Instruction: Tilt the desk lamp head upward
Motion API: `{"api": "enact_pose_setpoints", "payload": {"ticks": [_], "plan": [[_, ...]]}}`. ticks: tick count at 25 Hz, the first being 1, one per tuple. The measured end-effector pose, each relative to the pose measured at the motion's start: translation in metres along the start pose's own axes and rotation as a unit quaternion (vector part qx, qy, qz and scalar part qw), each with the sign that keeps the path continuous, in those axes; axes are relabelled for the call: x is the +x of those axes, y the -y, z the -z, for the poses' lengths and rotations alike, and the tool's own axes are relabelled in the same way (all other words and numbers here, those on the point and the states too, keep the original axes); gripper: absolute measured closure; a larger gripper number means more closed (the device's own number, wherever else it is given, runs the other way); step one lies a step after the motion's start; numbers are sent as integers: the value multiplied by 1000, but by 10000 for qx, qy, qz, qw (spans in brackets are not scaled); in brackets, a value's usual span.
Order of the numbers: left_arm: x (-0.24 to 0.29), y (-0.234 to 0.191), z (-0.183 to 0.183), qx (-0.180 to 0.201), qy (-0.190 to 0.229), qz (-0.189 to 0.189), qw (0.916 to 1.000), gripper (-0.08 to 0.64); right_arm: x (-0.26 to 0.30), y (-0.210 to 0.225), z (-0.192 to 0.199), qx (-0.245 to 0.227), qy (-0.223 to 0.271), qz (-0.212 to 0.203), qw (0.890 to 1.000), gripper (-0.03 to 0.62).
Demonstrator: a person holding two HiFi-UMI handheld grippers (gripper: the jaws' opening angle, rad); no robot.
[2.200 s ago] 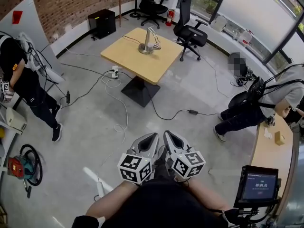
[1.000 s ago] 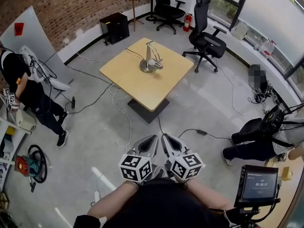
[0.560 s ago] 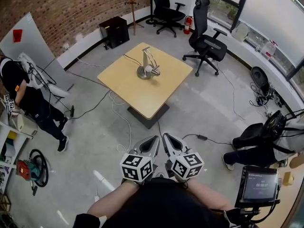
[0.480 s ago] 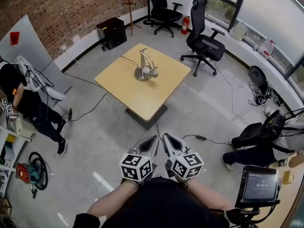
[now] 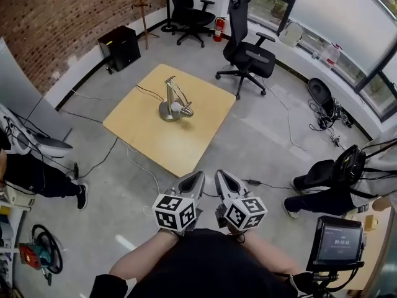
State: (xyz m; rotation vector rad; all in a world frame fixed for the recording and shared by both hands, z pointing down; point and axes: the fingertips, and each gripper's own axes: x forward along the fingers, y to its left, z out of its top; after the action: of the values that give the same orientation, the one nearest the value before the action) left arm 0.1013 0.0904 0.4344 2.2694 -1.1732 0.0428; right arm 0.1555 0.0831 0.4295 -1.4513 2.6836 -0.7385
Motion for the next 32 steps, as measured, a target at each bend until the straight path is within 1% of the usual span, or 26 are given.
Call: {"api": "enact_pose_setpoints", "payload": {"ticks": [5,8,11,14,16,18,21,25,28,30,32], "plan": [[19,-50,-38,-27,-69,160,9998,553,60,-3,-12,22,-39,210,9998,586],[30,-78,-52,-40,-145,264,9995,552,93,-3,-13,65,-106,328,9994,586],[37,-111,-54,-131,-229,246,9994,552,121,-2,-6,127,-197,415,9989,586],[41,-140,-55,-359,-283,195,9988,552,144,-1,1,197,-273,435,9985,586],[46,-152,-59,-494,-290,200,9982,552,157,-2,2,252,-312,364,9985,586],[51,-160,-61,-527,-287,222,9980,553,168,0,2,324,-322,302,9985,584],[62,-171,-60,-554,-310,205,9978,552,183,12,2,358,-331,346,9982,573],[76,-187,-59,-595,-373,47,9975,552,202,38,2,254,-441,402,9979,541],[84,-202,-68,-572,-350,-238,9975,552,222,58,2,126,-593,374,9975,500],[90,-212,-76,-584,-327,-456,9967,552,239,69,3,-15,-747,261,9969,460],[99,-217,-81,-591,-335,-626,9957,552,255,78,6,-136,-929,81,9956,438]]}}
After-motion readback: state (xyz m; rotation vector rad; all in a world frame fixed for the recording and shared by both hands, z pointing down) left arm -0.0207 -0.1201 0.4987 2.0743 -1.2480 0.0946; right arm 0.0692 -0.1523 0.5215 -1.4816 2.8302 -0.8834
